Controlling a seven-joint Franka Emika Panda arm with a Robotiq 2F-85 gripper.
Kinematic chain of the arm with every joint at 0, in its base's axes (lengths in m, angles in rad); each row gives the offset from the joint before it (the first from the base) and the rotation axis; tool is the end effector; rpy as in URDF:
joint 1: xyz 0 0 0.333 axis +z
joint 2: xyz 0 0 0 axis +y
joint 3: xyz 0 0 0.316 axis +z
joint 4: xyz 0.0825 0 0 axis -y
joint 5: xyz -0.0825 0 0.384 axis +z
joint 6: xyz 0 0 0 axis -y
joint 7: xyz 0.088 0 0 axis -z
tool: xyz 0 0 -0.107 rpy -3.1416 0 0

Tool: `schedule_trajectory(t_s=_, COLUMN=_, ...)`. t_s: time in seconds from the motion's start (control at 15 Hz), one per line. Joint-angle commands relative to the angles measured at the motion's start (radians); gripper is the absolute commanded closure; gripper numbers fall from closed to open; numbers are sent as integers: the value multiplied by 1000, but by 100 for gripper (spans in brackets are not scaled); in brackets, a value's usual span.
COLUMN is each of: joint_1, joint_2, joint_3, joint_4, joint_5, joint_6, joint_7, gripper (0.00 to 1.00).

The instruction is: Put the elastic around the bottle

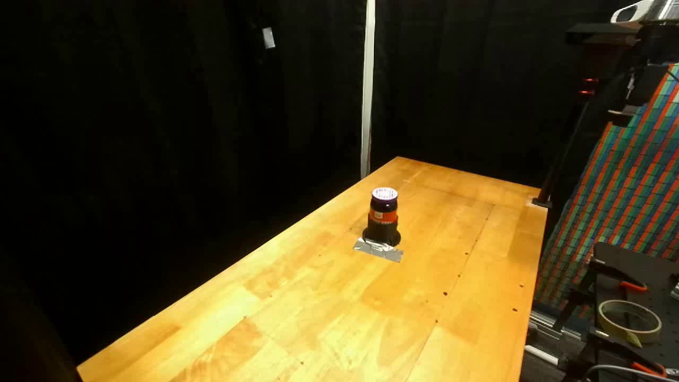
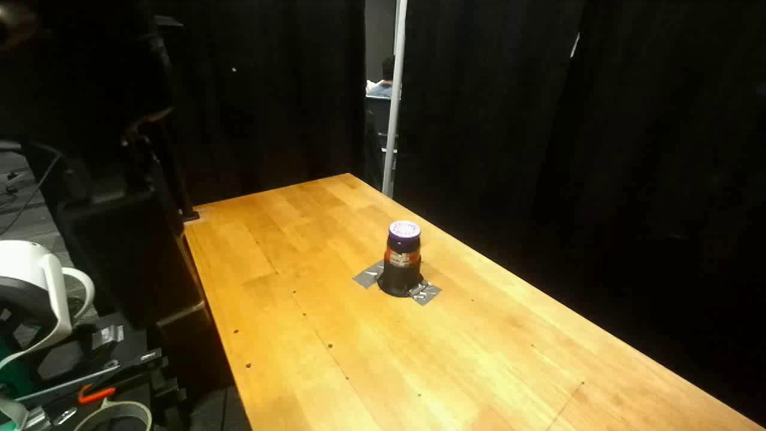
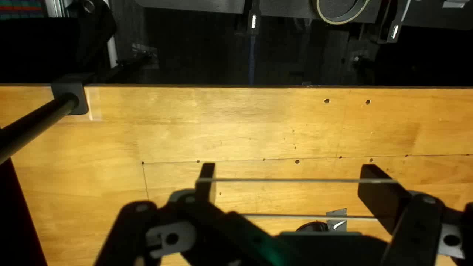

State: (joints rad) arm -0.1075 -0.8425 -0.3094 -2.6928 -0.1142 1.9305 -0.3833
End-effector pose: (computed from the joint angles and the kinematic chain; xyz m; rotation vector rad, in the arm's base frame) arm 0.2831 -0.1341 0.4662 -3.0411 -0.1473 -0.1490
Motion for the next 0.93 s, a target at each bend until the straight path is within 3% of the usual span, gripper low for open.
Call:
schedule_trajectory(t_s=0.0, joint_1=-6, joint_2=1, joint_3=6, joint_4=2, joint_5=5, joint_6=-2, joint_7=-4, gripper=0)
schedule_trajectory(t_s=0.27, joint_1=-6, joint_2=1, joint_3=6, joint_4=2, joint_5=5, joint_6=-2, joint_7=-4, gripper=0)
schedule_trajectory(t_s=0.87, joint_1=222, joint_2=478, joint_3=86, joint_4=190, joint_5=157, joint_6=257, joint_7=136, gripper=0)
